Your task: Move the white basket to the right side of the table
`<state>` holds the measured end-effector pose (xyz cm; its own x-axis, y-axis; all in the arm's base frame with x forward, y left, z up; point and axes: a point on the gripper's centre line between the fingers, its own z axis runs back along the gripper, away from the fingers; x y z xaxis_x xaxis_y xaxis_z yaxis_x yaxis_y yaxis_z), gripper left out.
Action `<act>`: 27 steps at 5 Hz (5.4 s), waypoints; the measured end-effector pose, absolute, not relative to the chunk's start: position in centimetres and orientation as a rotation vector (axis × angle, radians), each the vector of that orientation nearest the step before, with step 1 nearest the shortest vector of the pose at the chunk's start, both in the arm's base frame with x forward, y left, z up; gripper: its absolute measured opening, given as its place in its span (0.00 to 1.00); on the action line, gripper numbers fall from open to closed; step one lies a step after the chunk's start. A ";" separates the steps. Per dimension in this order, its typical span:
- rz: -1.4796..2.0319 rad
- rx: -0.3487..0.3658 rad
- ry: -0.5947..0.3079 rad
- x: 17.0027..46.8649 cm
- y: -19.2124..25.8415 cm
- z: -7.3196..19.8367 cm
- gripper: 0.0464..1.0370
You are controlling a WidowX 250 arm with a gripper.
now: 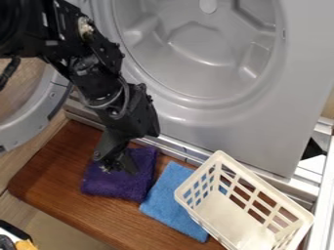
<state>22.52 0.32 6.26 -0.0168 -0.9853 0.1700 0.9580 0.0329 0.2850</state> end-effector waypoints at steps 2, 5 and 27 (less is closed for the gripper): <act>-1.696 0.060 -0.360 22.5 -3.2 5.0 0.96; -2.005 -0.012 -0.322 21.3 -10.9 0.5 0.96; -2.776 -0.110 -0.437 25.3 -11.7 -3.5 0.88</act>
